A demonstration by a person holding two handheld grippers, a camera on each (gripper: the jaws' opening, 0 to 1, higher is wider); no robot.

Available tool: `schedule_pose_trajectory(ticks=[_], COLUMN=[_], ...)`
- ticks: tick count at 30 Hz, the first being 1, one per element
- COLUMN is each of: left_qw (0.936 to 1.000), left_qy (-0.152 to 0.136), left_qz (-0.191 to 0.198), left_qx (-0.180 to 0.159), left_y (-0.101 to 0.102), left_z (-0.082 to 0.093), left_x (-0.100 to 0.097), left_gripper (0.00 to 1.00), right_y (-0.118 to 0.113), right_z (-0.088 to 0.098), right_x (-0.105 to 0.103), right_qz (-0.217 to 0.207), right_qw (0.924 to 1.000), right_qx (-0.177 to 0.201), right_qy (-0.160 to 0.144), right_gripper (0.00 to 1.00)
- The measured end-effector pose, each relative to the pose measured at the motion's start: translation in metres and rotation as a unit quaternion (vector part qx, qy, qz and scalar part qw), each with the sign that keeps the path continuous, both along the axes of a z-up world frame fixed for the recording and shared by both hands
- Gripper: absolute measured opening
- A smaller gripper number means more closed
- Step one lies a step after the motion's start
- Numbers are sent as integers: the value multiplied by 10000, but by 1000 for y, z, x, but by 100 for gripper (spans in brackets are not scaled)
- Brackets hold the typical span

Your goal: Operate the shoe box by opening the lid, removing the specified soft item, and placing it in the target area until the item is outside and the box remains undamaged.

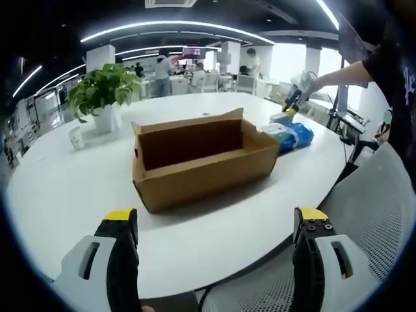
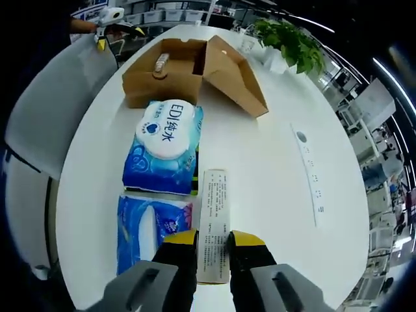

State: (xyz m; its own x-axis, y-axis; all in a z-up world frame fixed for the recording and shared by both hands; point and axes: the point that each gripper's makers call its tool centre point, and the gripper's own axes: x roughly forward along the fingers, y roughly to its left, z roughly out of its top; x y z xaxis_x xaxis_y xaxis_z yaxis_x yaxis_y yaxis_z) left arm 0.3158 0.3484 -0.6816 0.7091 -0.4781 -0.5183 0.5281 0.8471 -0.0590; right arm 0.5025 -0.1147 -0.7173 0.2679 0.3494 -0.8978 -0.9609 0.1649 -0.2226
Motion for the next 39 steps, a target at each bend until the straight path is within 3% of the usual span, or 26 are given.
schedule_pose_trajectory(ticks=[23,39], left_qw=[10000,10000], left_qy=[42,50], left_qz=[14,26], left_qx=[41,45], left_y=[1,2], left_z=[-2,-2], left_x=[0,0], left_gripper=[99,98], right_y=[-25,-31], right_z=[-22,-27], right_x=[0,2], right_qz=[114,8], right_qw=[9980,9974], right_qx=[-613,-716], right_qy=[94,87], right_gripper=[14,15])
